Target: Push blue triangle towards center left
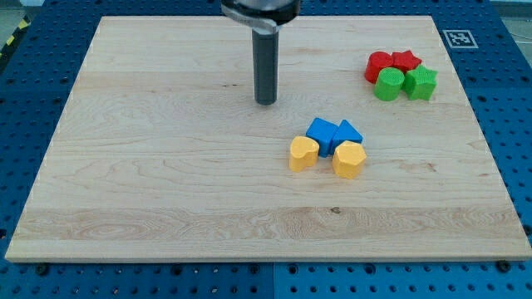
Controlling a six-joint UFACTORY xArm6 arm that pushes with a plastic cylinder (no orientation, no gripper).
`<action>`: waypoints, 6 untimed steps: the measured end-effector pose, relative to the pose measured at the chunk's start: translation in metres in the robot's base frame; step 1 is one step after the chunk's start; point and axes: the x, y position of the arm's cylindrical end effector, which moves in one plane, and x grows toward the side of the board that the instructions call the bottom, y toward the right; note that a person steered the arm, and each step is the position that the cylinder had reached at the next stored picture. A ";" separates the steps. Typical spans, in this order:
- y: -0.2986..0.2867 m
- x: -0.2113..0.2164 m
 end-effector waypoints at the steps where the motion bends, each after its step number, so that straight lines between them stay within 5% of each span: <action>1: 0.054 0.004; 3: 0.170 0.043; 4: 0.181 0.085; 6: 0.101 0.097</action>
